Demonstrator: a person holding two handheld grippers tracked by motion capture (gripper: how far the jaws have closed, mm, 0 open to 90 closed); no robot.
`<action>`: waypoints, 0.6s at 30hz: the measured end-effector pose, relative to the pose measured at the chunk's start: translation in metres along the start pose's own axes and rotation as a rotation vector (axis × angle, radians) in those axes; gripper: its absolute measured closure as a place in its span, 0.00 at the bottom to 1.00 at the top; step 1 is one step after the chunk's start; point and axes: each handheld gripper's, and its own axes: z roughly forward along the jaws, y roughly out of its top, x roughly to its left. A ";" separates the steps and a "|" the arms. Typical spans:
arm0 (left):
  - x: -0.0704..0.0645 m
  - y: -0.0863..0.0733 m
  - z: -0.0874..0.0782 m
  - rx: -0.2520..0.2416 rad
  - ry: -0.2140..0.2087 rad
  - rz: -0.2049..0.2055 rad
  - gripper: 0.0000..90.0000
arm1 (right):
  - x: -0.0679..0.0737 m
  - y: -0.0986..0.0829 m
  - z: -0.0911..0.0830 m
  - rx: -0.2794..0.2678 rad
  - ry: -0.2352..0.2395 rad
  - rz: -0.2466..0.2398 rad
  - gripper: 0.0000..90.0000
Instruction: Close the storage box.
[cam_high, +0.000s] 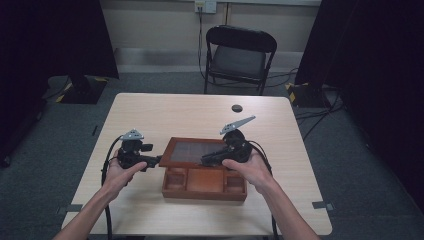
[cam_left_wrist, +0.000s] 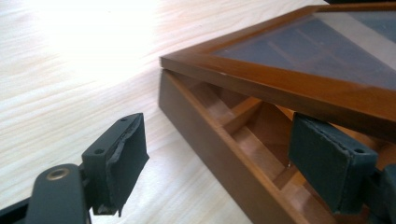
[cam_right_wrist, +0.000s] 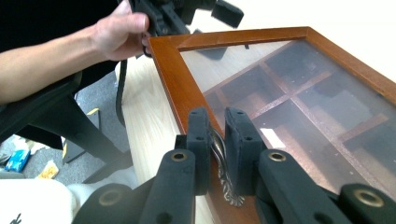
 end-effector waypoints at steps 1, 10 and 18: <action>0.002 -0.001 0.000 0.007 0.011 0.004 0.21 | -0.001 -0.002 0.001 0.005 0.010 -0.008 0.90; 0.011 0.000 -0.006 -0.012 0.040 -0.022 0.21 | 0.000 -0.011 0.010 0.046 0.019 -0.019 0.91; 0.012 0.000 -0.007 -0.015 0.035 -0.028 0.22 | -0.002 -0.016 0.012 0.065 0.033 -0.026 0.91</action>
